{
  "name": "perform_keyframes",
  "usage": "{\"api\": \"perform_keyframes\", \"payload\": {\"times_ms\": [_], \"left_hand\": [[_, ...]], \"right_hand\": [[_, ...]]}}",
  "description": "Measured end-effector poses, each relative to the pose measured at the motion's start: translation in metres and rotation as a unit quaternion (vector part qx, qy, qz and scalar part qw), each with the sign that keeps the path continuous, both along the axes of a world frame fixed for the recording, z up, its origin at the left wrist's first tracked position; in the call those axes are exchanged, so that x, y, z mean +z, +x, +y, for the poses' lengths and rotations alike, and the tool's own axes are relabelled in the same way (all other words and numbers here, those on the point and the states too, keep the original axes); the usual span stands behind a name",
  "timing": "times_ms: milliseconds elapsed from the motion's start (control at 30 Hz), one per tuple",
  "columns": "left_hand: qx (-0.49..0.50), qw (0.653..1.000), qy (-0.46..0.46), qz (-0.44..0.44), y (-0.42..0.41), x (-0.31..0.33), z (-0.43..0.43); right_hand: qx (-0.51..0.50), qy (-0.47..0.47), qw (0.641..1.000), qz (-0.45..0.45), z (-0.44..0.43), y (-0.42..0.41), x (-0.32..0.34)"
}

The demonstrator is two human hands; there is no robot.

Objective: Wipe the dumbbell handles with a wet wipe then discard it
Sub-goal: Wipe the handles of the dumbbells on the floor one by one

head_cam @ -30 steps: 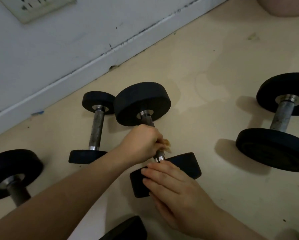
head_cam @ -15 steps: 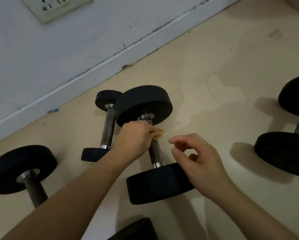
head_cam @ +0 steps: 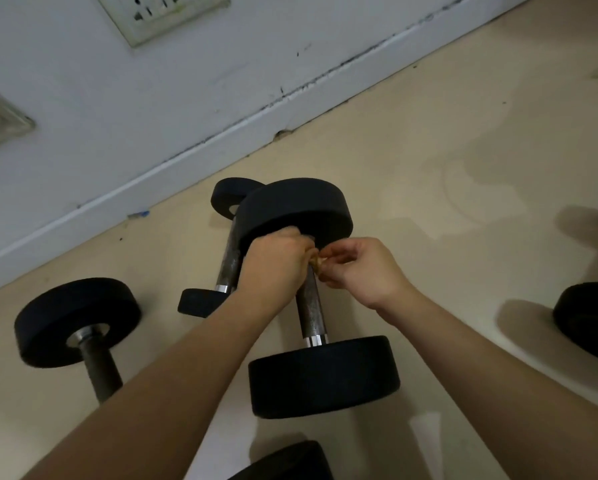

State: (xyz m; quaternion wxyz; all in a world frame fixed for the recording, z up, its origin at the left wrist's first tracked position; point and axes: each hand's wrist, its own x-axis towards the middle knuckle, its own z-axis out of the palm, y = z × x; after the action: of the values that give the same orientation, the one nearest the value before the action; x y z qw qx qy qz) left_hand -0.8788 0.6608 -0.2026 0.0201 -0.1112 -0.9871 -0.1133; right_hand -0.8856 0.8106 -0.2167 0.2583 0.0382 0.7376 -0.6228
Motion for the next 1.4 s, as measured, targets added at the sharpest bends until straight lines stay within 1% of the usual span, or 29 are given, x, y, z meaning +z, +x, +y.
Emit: {"api": "perform_keyframes", "payload": {"times_ms": [33,67,100,167,200,233,267,333,400,433,467,500,533,600,633,667,733,800,833,900,933,1000,1067,1100,1133,1200,1267,1333,1400], "left_hand": [[0.005,1.000,0.012,-0.008,0.004,0.001,-0.001],[-0.014,0.999,0.023,-0.027,0.013,0.002,-0.002],[-0.042,0.996,0.038,-0.072,0.025,0.006,-0.005],[-0.084,0.975,0.081,-0.190,0.047,0.016,-0.012],[-0.093,0.964,0.094,-0.230,0.050,0.020,-0.015],[-0.101,0.958,0.095,-0.252,0.048,0.021,-0.019],[-0.112,0.958,0.084,-0.250,0.042,0.020,-0.022],[-0.108,0.976,0.050,-0.184,0.027,0.017,-0.028],[-0.049,0.994,0.055,-0.086,0.015,0.011,-0.033],[-0.020,0.996,0.063,-0.056,0.015,0.009,-0.035],[-0.007,0.996,0.068,-0.050,0.019,0.008,-0.036],[-0.008,0.994,0.080,-0.073,0.026,0.007,-0.037],[-0.012,0.988,0.099,-0.119,0.035,0.010,-0.038],[-0.027,0.963,0.138,-0.229,0.052,0.018,-0.044],[-0.046,0.957,0.133,-0.253,0.056,0.020,-0.047],[-0.070,0.963,0.106,-0.238,0.055,0.019,-0.050],[-0.075,0.986,0.069,-0.133,0.046,0.013,-0.055],[-0.006,0.996,0.074,-0.043,0.035,0.006,-0.056],[0.027,0.996,0.080,-0.023,0.032,0.004,-0.056],[0.024,0.996,0.083,-0.035,0.037,0.000,-0.061],[0.010,0.994,0.093,-0.057,0.043,0.001,-0.064],[-0.020,0.985,0.109,-0.133,0.059,0.011,-0.072],[-0.054,0.976,0.064,-0.199,0.064,0.016,-0.078],[-0.061,0.976,0.029,-0.207,0.062,0.016,-0.079],[-0.051,0.979,0.002,-0.197,0.057,0.015,-0.079],[0.018,0.992,-0.007,-0.128,0.045,0.013,-0.078],[0.074,0.995,-0.018,-0.071,0.037,0.008,-0.078],[0.073,0.991,-0.043,-0.101,0.042,0.004,-0.079],[0.056,0.981,-0.043,-0.183,0.051,0.004,-0.080]], "right_hand": [[0.017,0.019,0.999,0.019,0.000,0.000,-0.001],[0.060,0.042,0.997,0.028,0.003,0.001,-0.001],[0.123,0.062,0.990,0.023,0.008,0.003,-0.001],[0.252,0.068,0.965,-0.016,0.018,0.013,0.000],[0.279,0.062,0.958,-0.027,0.021,0.018,-0.001],[0.272,0.053,0.961,-0.022,0.021,0.020,-0.002],[0.241,0.045,0.970,-0.004,0.019,0.021,-0.003],[0.155,0.014,0.988,0.011,0.007,0.018,-0.004],[0.096,-0.041,0.994,-0.015,-0.009,0.013,-0.002],[0.083,-0.048,0.995,-0.016,-0.017,0.011,-0.002],[0.088,-0.036,0.995,-0.009,-0.021,0.009,-0.002],[0.111,-0.021,0.994,-0.009,-0.022,0.007,-0.003],[0.157,-0.007,0.987,-0.016,-0.020,0.007,-0.002],[0.277,0.027,0.960,-0.036,-0.014,0.012,-0.001],[0.310,0.040,0.949,-0.036,-0.013,0.016,-0.001],[0.306,0.044,0.951,-0.029,-0.013,0.019,-0.002],[0.208,0.026,0.978,-0.005,-0.022,0.021,-0.003],[0.113,0.001,0.994,0.013,-0.035,0.019,-0.006],[0.097,0.001,0.995,0.034,-0.042,0.018,-0.008],[0.123,0.028,0.989,0.083,-0.053,0.017,-0.010],[0.153,0.035,0.984,0.083,-0.055,0.017,-0.011],[0.247,0.039,0.968,0.034,-0.054,0.018,-0.007],[0.314,0.047,0.948,-0.002,-0.052,0.023,-0.004],[0.300,0.045,0.953,-0.003,-0.053,0.025,-0.004],[0.255,0.042,0.966,0.011,-0.056,0.026,-0.006],[0.162,0.050,0.984,0.054,-0.068,0.024,-0.011],[0.143,0.049,0.986,0.070,-0.082,0.022,-0.015],[0.148,0.027,0.988,0.038,-0.088,0.023,-0.016],[0.183,0.000,0.983,-0.021,-0.083,0.026,-0.012]]}}
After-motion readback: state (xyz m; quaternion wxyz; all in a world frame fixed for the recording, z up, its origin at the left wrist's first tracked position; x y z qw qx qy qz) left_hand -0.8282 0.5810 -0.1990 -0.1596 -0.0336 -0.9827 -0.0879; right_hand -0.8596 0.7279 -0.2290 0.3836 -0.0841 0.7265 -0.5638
